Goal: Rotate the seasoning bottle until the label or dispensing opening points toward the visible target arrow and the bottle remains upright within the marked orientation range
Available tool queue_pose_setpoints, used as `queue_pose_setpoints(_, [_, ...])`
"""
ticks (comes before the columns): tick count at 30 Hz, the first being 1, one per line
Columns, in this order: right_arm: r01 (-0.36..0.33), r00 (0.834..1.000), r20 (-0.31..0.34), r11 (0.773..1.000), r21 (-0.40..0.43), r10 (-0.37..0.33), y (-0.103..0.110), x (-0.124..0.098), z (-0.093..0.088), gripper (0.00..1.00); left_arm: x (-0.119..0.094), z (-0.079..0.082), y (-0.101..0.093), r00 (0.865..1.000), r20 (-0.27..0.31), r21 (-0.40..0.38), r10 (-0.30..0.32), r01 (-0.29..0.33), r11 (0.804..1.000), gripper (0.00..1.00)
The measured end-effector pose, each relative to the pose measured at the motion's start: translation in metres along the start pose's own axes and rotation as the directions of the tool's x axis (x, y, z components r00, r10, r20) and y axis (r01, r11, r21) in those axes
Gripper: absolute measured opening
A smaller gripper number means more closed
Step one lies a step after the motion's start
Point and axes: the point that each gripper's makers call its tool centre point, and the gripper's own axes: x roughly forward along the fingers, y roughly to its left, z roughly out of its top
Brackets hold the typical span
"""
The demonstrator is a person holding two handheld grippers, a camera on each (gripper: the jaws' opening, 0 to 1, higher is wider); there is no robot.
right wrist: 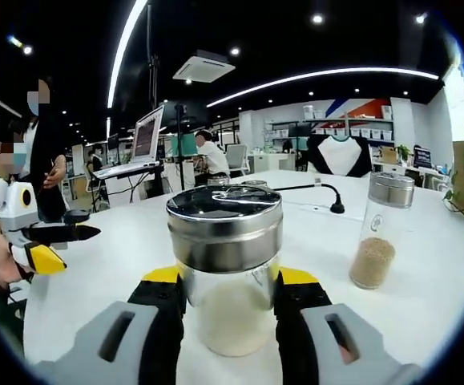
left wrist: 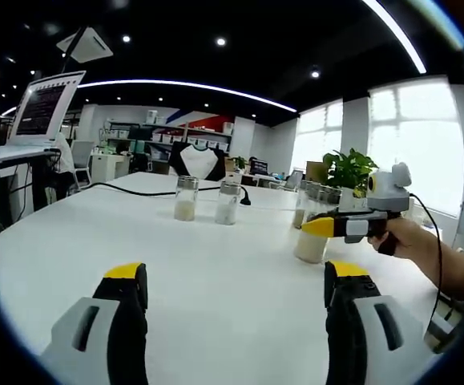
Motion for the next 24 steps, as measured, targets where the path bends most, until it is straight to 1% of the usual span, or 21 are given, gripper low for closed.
queue_pose_setpoints(16, [0.075, 0.997, -0.006, 0.997, 0.017, -0.075, -0.0018, 0.0014, 0.0, 0.42, -0.0015, -0.0003, 0.0024, 1.0, 0.001, -0.005, 0.006, -0.006, 1.0, 0.96])
queue_pose_setpoints(24, [0.101, 0.995, -0.01, 0.995, 0.022, -0.101, -0.0028, 0.0026, 0.0001, 0.42, -0.0029, 0.0003, 0.0042, 1.0, 0.005, -0.008, 0.008, -0.008, 1.0, 0.96])
